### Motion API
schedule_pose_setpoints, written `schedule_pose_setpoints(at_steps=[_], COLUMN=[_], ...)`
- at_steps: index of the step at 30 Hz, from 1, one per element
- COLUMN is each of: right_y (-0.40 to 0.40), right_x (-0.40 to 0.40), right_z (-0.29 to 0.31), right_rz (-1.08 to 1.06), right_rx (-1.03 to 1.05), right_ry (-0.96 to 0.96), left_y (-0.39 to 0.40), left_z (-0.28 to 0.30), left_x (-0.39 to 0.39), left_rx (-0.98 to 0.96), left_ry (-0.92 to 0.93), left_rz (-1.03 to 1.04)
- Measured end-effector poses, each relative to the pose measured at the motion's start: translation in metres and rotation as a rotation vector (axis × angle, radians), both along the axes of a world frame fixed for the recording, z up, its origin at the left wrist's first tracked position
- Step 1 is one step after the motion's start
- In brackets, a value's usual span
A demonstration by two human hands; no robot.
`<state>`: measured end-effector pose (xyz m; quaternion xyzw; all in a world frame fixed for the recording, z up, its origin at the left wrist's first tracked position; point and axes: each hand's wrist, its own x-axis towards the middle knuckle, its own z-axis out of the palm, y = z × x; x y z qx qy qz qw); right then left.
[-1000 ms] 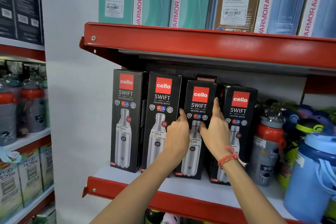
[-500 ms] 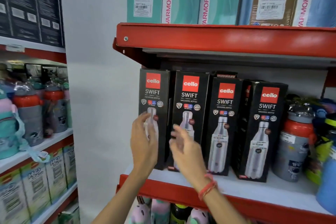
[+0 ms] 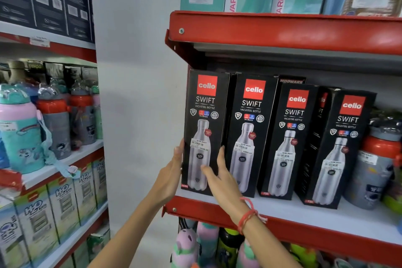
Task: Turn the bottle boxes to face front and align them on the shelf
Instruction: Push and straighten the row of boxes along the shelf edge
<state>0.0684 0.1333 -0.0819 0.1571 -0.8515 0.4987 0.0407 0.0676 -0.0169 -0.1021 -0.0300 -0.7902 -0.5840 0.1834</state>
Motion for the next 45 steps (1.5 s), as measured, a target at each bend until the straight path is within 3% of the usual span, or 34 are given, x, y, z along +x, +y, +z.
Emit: schedule_pose_setpoints(at_steps=[17, 19, 23, 24, 26, 29, 31, 36, 45], right_y=[0.016, 0.056, 0.061, 0.065, 0.074, 0.082, 0.09, 0.105, 0.105], right_x=[0.035, 0.033, 0.026, 0.023, 0.015, 0.008, 0.004, -0.01, -0.009], right_z=[-0.001, 0.007, 0.005, 0.005, 0.003, -0.004, -0.008, -0.014, -0.008], right_rz=[0.045, 0.05, -0.033, -0.078, -0.148, -0.153, -0.135, -0.105, -0.066], right_rx=[0.016, -0.004, -0.151, -0.183, -0.25, -0.351, -0.396, -0.386, -0.258], right_ry=[0.07, 0.086, 0.138, 0.145, 0.132, 0.046, -0.038, -0.155, -0.155], left_y=[0.004, 0.047, 0.067, 0.074, 0.093, 0.121, 0.137, 0.154, 0.158], left_z=[-0.002, 0.009, 0.006, 0.006, 0.004, -0.001, -0.006, -0.01, -0.008], left_x=[0.041, 0.043, 0.052, 0.053, 0.056, 0.052, 0.042, 0.018, 0.019], left_rx=[-0.013, -0.077, -0.181, -0.17, -0.15, -0.066, 0.024, 0.122, 0.152], left_ry=[0.043, 0.056, 0.371, 0.467, 0.528, 0.317, 0.164, -0.039, -0.048], left_rz=[0.033, 0.107, 0.55, 0.567, 0.407, 0.062, -0.022, 0.031, 0.146])
